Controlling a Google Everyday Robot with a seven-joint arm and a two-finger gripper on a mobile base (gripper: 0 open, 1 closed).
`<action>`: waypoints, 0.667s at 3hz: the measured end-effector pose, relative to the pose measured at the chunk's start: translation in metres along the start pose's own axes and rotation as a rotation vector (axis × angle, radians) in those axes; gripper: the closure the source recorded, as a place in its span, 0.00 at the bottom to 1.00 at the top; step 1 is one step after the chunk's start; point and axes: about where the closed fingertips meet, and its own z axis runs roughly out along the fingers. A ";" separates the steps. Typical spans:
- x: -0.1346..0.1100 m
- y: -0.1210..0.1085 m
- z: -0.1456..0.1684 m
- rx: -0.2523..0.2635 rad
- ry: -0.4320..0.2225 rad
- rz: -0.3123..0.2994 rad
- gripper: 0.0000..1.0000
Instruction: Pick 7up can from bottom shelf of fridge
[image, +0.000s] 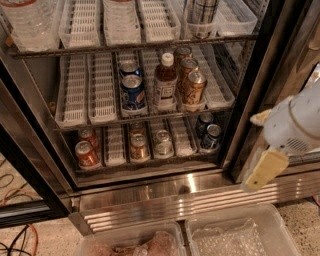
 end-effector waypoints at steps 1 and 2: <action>0.000 0.025 0.085 -0.058 -0.025 0.054 0.00; 0.002 0.026 0.098 -0.039 -0.033 0.070 0.00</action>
Offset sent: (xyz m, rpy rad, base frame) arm -0.0011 0.0296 -0.0725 0.0476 0.0521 -0.0190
